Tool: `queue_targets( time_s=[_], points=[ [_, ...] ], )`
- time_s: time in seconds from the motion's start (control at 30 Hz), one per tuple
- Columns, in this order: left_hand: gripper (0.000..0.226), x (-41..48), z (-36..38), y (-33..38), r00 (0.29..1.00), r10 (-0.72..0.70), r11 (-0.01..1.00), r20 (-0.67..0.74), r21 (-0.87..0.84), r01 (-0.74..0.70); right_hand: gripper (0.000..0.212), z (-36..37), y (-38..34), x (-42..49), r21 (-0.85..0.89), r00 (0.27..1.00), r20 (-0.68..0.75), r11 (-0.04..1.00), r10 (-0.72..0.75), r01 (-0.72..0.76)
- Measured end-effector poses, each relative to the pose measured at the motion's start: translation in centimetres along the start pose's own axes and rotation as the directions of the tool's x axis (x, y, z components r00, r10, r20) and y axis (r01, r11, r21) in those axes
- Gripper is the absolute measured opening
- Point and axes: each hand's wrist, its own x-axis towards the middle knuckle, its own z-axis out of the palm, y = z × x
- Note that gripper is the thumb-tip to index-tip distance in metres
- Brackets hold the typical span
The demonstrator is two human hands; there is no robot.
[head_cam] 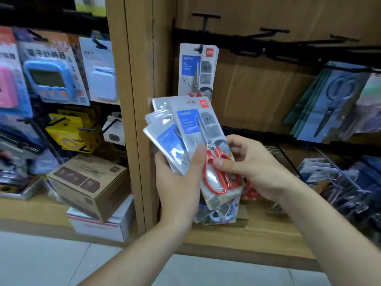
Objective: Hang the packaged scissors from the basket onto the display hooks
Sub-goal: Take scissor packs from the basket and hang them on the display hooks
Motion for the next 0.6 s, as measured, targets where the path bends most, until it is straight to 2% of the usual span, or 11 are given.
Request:
queue_targets(
  time_s=[0.17,0.3,0.37,0.43,0.5,0.6],
  points=[
    [0.038,0.7,0.2,0.3,0.995,0.093,0.992,-0.022,0.086,-0.090,0.065,-0.9,0.7,-0.3,0.250,0.996,-0.085,0.968,0.010,0.011],
    [0.029,1.3,-0.5,0.4,0.980,0.189,0.977,-0.067,0.117,-0.181,0.045,-1.3,0.1,0.0,0.294,0.993,-0.114,0.954,-0.026,0.058],
    [0.026,1.5,-1.2,0.2,0.966,0.240,0.963,-0.097,0.148,-0.224,0.038,-1.5,-1.2,0.3,0.261,0.987,-0.156,0.962,-0.044,0.084],
    [0.028,1.8,-1.8,-0.2,0.957,0.272,0.950,-0.102,0.184,-0.251,0.039,-1.9,-2.4,0.7,0.143,0.972,-0.201,0.978,-0.121,0.151],
    [0.035,2.1,-2.1,-0.5,0.952,0.289,0.940,-0.100,0.220,-0.262,0.040,-2.2,-3.7,1.2,0.005,0.955,-0.212,0.977,-0.208,0.214],
    [0.027,2.1,-2.1,-0.8,0.951,0.298,0.930,-0.089,0.253,-0.268,0.042,-2.6,-5.3,2.1,-0.115,0.933,-0.203,0.953,-0.299,0.280]
  ],
)
